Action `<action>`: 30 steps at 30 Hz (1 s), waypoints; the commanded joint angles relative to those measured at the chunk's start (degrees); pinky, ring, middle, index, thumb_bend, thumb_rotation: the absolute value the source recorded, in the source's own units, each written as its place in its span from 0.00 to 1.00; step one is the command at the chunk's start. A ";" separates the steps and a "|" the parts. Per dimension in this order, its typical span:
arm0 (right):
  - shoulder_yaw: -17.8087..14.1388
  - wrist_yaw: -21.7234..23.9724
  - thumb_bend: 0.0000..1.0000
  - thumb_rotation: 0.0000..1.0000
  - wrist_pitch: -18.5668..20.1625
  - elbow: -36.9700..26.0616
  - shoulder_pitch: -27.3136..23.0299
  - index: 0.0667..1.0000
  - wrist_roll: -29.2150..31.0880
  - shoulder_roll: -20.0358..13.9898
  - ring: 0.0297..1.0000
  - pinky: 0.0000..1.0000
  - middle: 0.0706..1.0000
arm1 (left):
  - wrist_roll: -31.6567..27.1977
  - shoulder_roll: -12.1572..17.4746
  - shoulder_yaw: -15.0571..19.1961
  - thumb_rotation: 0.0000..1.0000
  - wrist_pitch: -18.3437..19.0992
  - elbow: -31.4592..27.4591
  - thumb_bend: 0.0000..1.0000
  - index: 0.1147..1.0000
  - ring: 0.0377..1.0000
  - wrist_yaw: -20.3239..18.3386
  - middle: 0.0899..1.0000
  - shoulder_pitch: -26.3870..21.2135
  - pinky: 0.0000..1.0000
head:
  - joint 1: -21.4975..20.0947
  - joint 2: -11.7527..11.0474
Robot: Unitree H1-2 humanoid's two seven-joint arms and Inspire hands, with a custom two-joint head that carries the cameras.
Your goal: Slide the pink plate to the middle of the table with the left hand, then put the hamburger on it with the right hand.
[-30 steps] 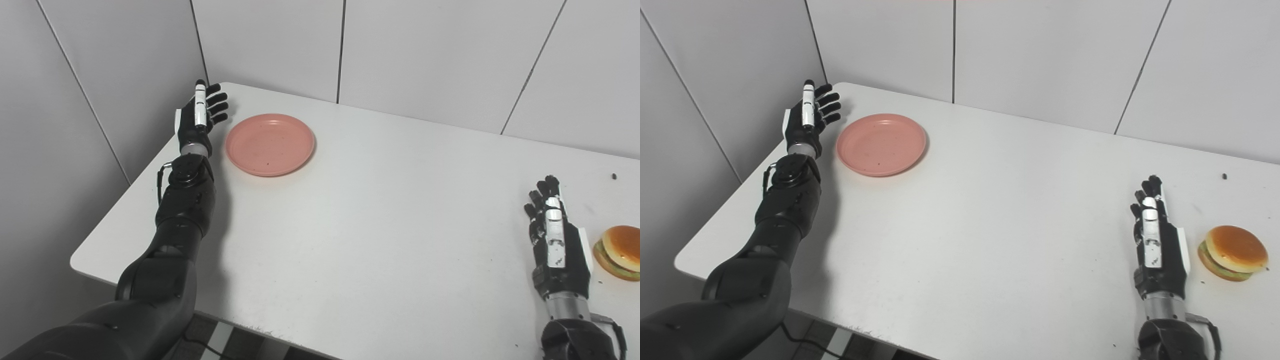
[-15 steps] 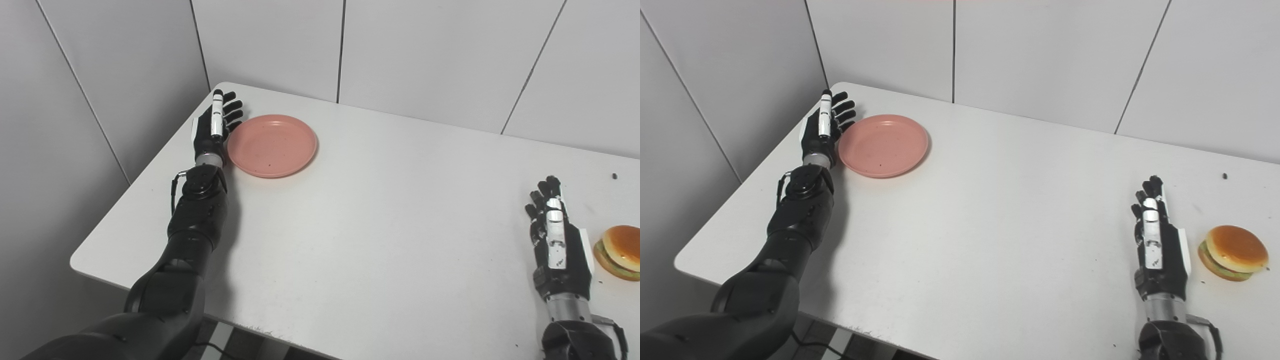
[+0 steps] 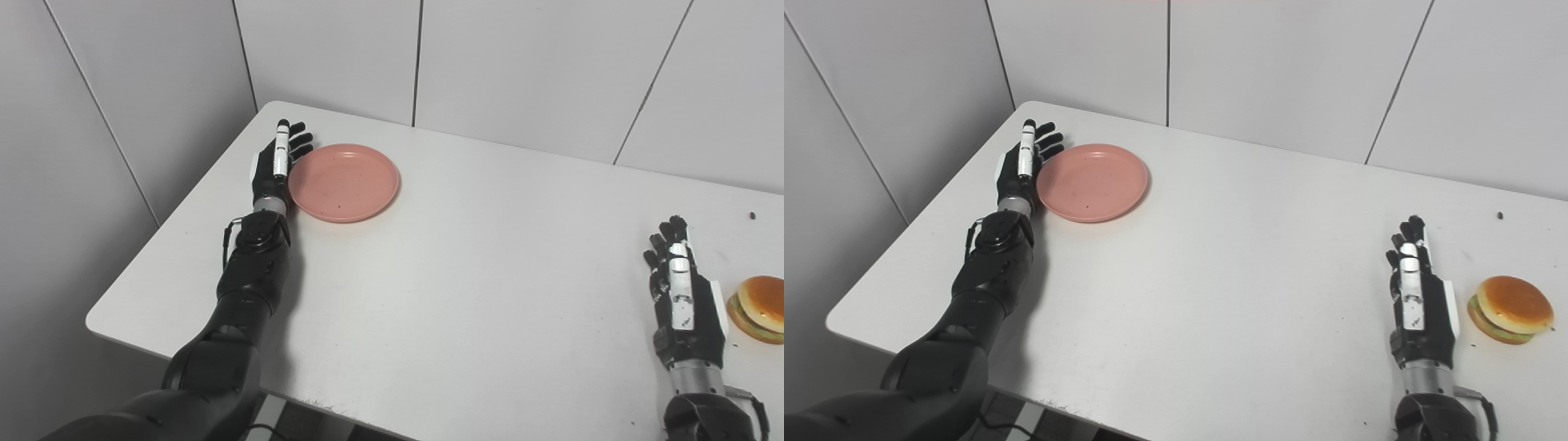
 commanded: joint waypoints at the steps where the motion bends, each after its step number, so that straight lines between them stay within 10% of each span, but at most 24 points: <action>1: -0.12 -0.02 0.53 0.91 -1.71 -0.22 0.67 1.00 0.30 0.15 1.00 1.00 1.00 | 0.25 -0.09 -0.76 1.00 -1.13 -2.77 0.41 0.68 0.76 -0.91 0.73 -1.12 0.74 | -0.07 -0.03; 19: 0.38 -0.67 0.53 0.94 -1.54 -0.60 0.61 1.00 -1.21 0.72 1.00 1.00 1.00 | -0.11 -6.13 -5.48 1.00 4.10 -13.36 0.44 0.69 0.76 -4.11 0.73 2.43 0.74 | -3.46 0.66; 30: 1.28 -3.21 0.57 0.89 0.40 -2.40 0.90 1.00 -3.23 3.02 0.99 1.00 1.00 | 1.35 -9.27 -8.32 1.00 5.28 -15.16 0.42 0.68 0.75 -5.05 0.72 4.19 0.72 | -13.23 2.20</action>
